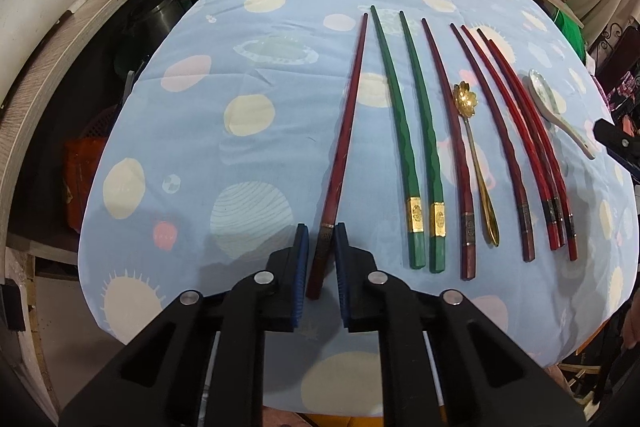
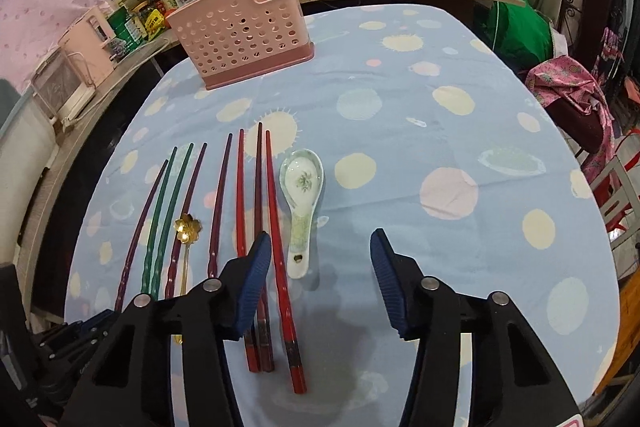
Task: Organize utensils
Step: 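Move the left tool to a dark red chopstick while the right tool reaches the white ceramic spoon, then close the left tool on the dark red chopstick while the right tool closes on the spoon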
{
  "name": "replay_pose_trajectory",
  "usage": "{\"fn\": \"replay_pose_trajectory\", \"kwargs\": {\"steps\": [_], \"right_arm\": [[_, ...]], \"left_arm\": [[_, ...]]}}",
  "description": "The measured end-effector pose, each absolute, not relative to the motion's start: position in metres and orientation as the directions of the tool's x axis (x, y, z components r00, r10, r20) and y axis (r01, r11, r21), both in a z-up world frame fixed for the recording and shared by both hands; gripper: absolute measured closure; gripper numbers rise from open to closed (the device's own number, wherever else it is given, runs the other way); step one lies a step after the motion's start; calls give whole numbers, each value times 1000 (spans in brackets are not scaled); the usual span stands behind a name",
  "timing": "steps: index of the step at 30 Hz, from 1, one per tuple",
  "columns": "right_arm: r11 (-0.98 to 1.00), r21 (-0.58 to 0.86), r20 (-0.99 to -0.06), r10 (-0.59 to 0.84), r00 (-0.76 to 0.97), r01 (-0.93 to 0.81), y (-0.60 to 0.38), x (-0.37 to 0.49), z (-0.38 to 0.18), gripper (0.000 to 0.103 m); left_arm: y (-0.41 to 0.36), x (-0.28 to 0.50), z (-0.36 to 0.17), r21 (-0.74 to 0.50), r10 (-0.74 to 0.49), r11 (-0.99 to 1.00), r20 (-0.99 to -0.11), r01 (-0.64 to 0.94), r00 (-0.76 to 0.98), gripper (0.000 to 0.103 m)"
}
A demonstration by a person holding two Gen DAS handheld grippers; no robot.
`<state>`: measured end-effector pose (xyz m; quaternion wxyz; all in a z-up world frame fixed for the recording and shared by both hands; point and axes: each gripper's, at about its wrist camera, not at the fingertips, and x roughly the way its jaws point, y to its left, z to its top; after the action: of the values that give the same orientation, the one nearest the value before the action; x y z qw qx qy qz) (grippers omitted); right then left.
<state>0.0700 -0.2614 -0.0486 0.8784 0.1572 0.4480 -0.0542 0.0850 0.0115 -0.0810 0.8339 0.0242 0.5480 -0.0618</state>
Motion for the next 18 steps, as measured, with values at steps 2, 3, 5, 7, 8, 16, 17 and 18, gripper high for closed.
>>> {"fn": "replay_pose_trajectory", "kwargs": {"steps": [2,3,5,7,8,16,17,18], "right_arm": [[941,244,-814,66,577,236,-263,76,-56,68],[938,253,-818,77,570,237,-263,78,-60,69],[935,269,-829,101,551,233,-262,82,-67,78],[935,269,-836,107,538,233,-262,84,-74,82],[934,271,-839,111,533,232,-261,85,-76,85],[941,257,-838,102,536,222,-259,82,-84,89],[941,255,-838,101,536,221,-258,82,-84,90],[941,256,-838,103,536,220,-259,82,-84,90]], "left_arm": [[11,87,-81,-24,-74,991,-917,130,393,90],[11,88,-81,-24,-73,991,-917,130,391,90],[12,89,-81,-31,-78,991,-920,127,385,90],[14,88,-81,-47,-89,992,-923,121,374,90],[15,88,-80,-54,-95,991,-925,120,368,90],[25,79,-80,-94,-128,989,-932,115,340,90],[25,79,-80,-99,-132,989,-931,114,341,90],[26,79,-80,-103,-135,988,-930,113,341,90]]}}
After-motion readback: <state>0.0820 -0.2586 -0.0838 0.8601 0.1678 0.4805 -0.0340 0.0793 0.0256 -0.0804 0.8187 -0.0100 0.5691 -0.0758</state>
